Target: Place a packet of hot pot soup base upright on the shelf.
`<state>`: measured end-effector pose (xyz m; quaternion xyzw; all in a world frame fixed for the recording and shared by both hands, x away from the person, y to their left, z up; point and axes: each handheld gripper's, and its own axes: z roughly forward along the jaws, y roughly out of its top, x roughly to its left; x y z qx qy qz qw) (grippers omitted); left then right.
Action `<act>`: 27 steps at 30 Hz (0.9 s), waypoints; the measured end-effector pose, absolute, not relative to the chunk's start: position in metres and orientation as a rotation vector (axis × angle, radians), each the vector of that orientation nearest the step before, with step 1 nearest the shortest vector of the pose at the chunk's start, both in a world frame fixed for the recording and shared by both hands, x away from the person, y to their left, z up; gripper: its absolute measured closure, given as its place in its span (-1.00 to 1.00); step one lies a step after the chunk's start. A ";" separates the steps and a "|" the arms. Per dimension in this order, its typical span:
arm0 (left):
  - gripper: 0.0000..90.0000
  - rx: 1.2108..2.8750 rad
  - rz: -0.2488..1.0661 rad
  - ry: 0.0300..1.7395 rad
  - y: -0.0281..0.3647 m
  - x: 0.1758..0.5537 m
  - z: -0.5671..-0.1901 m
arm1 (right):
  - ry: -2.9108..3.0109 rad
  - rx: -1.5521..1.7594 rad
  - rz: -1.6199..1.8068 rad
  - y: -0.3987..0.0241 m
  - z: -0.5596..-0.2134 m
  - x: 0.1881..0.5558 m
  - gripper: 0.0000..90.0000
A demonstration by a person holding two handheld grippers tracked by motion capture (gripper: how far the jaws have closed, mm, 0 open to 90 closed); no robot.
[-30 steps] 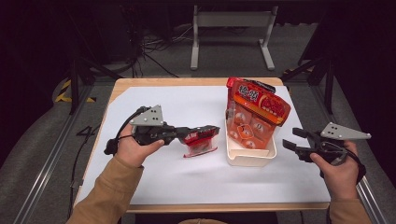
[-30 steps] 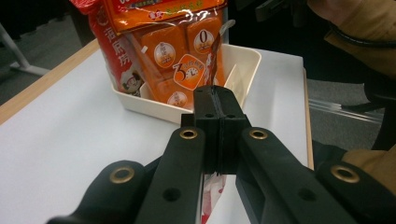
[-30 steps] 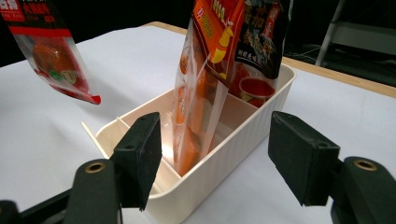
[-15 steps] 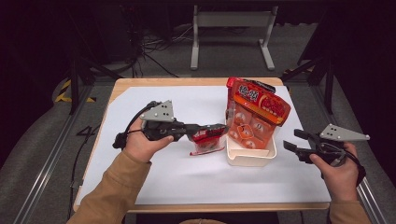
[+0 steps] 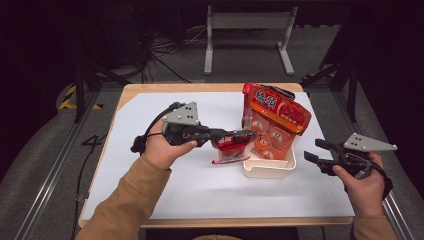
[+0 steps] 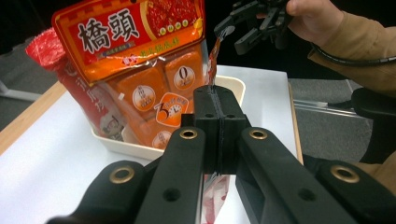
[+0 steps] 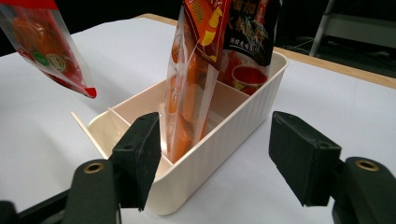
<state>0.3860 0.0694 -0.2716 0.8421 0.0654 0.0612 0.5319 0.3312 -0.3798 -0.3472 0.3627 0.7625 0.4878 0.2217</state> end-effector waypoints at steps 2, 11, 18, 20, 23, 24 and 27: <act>1.00 2.008 0.144 0.154 0.067 0.387 -0.271 | 2.105 1.005 1.348 -0.380 -0.347 0.331 -0.23; 1.00 1.994 0.133 0.131 0.051 0.391 -0.269 | 2.108 1.006 1.348 -0.380 -0.348 0.332 -0.22; 1.00 1.976 0.127 0.107 0.038 0.391 -0.266 | 2.107 1.003 1.349 -0.382 -0.348 0.333 -0.22; 1.00 1.970 0.124 0.099 0.034 0.391 -0.266 | 2.107 1.005 1.350 -0.382 -0.349 0.333 -0.22; 1.00 1.968 0.121 0.090 0.028 0.391 -0.266 | 2.109 1.003 1.346 -0.383 -0.350 0.333 -0.21; 1.00 1.967 0.124 0.090 0.025 0.391 -0.266 | 2.109 1.003 1.345 -0.383 -0.350 0.333 -0.21; 1.00 1.965 0.130 0.081 0.021 0.393 -0.265 | 2.103 1.004 1.351 -0.384 -0.350 0.333 -0.21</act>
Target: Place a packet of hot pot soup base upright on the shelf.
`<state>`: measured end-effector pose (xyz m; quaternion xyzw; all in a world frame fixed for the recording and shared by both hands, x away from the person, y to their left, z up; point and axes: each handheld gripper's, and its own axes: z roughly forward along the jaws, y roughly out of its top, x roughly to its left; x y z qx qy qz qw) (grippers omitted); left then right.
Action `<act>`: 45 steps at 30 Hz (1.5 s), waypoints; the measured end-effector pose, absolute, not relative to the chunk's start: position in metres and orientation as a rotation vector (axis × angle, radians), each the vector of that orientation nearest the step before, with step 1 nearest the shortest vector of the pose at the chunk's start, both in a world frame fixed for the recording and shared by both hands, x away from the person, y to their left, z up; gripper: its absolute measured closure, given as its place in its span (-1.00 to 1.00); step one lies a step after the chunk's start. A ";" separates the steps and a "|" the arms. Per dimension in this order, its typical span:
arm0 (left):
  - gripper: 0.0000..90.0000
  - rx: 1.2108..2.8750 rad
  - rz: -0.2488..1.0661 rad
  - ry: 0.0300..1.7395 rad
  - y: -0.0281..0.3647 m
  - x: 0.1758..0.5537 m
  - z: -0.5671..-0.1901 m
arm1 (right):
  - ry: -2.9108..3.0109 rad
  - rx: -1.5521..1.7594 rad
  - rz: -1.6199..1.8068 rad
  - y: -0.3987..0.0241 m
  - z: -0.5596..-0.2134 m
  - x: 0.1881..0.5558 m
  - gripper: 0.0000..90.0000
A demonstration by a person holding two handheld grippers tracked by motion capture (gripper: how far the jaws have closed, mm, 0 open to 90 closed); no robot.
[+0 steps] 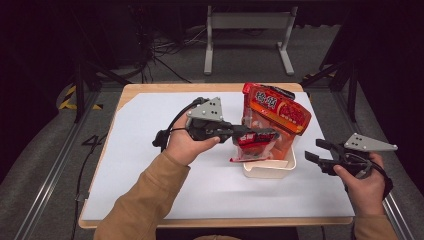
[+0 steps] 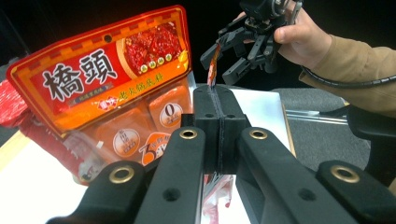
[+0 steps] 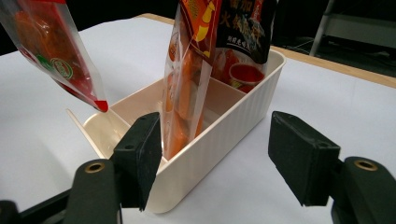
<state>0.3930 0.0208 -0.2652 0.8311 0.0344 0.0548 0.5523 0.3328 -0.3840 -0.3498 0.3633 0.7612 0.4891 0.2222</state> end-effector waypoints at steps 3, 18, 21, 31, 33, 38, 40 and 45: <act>1.00 1.964 0.138 0.083 0.015 0.397 -0.267 | 2.088 0.992 1.358 -0.386 -0.349 0.332 -0.19; 1.00 1.951 0.121 0.069 -0.008 0.404 -0.268 | 2.071 0.990 1.369 -0.393 -0.349 0.333 -0.18; 1.00 1.952 0.119 0.056 -0.013 0.404 -0.270 | 2.066 0.990 1.374 -0.394 -0.349 0.332 -0.18; 1.00 1.942 0.101 -0.013 -0.024 0.407 -0.277 | 2.065 0.989 1.377 -0.395 -0.349 0.332 -0.18; 1.00 1.939 0.094 -0.023 -0.026 0.407 -0.279 | 2.067 0.988 1.377 -0.395 -0.349 0.332 -0.19; 1.00 1.933 0.088 -0.040 -0.030 0.406 -0.283 | 2.071 0.990 1.381 -0.394 -0.350 0.332 -0.19; 1.00 1.933 0.088 -0.039 -0.031 0.406 -0.285 | 2.072 0.986 1.380 -0.394 -0.350 0.333 -0.19; 1.00 1.929 0.084 -0.020 -0.035 0.408 -0.290 | 2.073 0.988 1.379 -0.394 -0.350 0.333 -0.19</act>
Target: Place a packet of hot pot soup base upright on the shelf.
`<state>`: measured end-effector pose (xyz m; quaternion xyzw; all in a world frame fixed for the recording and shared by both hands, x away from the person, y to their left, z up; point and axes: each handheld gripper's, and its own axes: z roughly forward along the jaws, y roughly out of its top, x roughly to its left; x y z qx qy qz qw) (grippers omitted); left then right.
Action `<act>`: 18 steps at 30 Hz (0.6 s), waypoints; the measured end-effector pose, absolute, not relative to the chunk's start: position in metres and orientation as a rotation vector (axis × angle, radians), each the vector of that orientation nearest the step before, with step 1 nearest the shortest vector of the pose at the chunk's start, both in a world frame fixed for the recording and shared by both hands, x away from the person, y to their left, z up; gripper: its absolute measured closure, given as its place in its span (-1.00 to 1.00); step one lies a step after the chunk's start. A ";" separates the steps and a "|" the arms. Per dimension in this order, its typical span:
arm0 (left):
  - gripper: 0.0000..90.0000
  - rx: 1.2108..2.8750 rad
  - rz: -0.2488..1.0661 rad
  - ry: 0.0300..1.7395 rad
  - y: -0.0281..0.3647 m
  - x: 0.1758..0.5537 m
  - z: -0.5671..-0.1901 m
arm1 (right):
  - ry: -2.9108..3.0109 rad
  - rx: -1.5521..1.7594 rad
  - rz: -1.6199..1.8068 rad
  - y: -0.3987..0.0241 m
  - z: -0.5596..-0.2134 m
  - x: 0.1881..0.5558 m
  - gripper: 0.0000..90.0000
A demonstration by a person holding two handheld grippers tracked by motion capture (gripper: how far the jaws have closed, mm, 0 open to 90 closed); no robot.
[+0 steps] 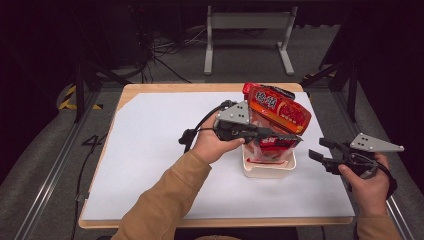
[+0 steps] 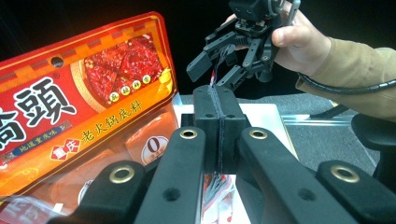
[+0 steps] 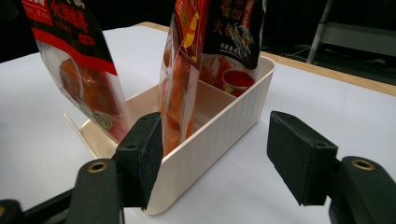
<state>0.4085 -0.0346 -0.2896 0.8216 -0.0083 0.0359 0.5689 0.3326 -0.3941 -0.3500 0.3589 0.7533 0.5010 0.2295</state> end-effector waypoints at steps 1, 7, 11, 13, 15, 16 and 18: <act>1.00 1.932 0.083 -0.016 -0.035 0.409 -0.291 | 2.073 0.995 1.377 -0.394 -0.350 0.333 -0.19; 1.00 1.934 0.073 -0.004 -0.040 0.411 -0.298 | 2.078 0.993 1.375 -0.394 -0.352 0.334 -0.19; 1.00 1.932 0.063 0.014 -0.040 0.413 -0.304 | 2.077 0.995 1.375 -0.395 -0.352 0.333 -0.20; 1.00 1.935 0.059 0.018 -0.041 0.414 -0.307 | 2.077 0.999 1.377 -0.395 -0.352 0.333 -0.20; 1.00 1.935 0.053 0.024 -0.043 0.414 -0.310 | 2.078 1.000 1.374 -0.394 -0.352 0.334 -0.20; 1.00 1.932 0.051 0.029 -0.043 0.415 -0.312 | 2.080 1.002 1.378 -0.394 -0.352 0.334 -0.20; 1.00 1.928 0.047 0.033 -0.044 0.416 -0.314 | 2.082 1.003 1.375 -0.394 -0.353 0.334 -0.20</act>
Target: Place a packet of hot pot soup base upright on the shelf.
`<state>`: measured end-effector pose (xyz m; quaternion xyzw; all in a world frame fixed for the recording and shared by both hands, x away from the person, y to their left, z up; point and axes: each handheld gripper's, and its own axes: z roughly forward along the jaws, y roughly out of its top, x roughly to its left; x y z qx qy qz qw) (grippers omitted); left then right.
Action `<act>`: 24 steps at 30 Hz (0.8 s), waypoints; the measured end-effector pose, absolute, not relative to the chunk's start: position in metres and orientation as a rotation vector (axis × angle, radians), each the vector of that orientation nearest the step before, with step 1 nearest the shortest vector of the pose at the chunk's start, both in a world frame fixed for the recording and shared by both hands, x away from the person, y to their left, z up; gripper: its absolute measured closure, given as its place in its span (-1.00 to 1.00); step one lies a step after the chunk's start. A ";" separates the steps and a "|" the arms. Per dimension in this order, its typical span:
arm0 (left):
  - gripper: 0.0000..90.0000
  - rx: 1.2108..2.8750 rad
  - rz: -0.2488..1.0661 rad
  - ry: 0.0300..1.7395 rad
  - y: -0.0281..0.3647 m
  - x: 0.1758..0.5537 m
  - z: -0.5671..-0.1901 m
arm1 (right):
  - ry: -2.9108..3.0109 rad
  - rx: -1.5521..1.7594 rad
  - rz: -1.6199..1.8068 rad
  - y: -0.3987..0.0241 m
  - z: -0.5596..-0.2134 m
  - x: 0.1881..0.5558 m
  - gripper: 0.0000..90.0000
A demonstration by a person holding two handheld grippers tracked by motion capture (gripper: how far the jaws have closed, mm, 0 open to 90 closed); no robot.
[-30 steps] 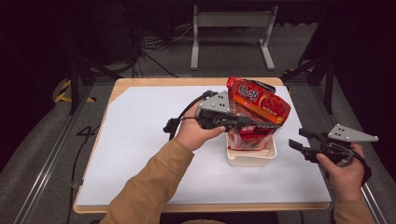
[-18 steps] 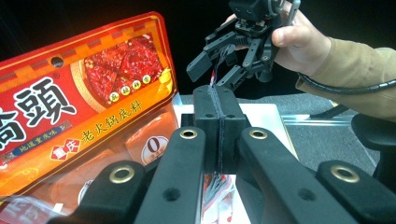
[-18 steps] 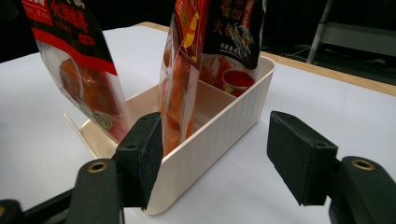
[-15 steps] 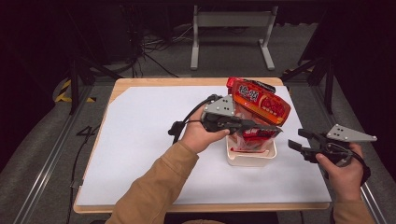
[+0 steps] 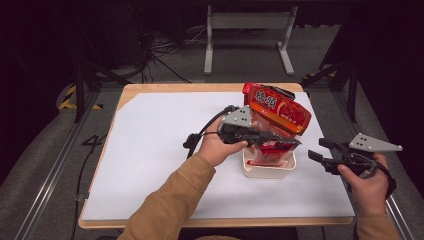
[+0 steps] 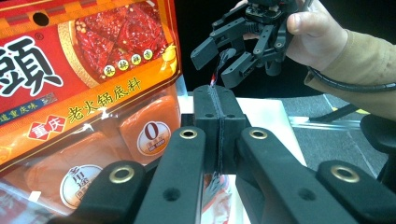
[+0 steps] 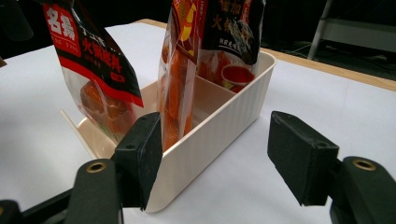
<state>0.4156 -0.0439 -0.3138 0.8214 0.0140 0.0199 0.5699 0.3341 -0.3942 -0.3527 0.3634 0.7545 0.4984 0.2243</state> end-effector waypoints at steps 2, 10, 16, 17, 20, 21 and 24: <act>1.00 1.924 0.042 0.037 -0.044 0.416 -0.315 | 2.082 1.003 1.375 -0.394 -0.353 0.334 -0.20; 1.00 1.935 0.025 0.070 -0.048 0.422 -0.331 | 2.089 1.007 1.369 -0.395 -0.355 0.335 -0.21; 0.99 1.939 0.014 0.088 -0.047 0.424 -0.337 | 2.090 1.007 1.369 -0.395 -0.355 0.336 -0.21; 0.99 1.944 0.017 0.086 -0.046 0.425 -0.338 | 2.090 1.006 1.369 -0.395 -0.355 0.336 -0.21; 0.99 1.959 0.006 0.101 -0.046 0.426 -0.341 | 2.090 1.007 1.370 -0.395 -0.355 0.336 -0.21; 0.99 1.959 0.006 0.101 -0.046 0.426 -0.341 | 2.090 1.007 1.370 -0.395 -0.355 0.336 -0.21; 0.99 1.973 -0.001 0.109 -0.045 0.427 -0.343 | 2.091 1.006 1.370 -0.394 -0.355 0.336 -0.21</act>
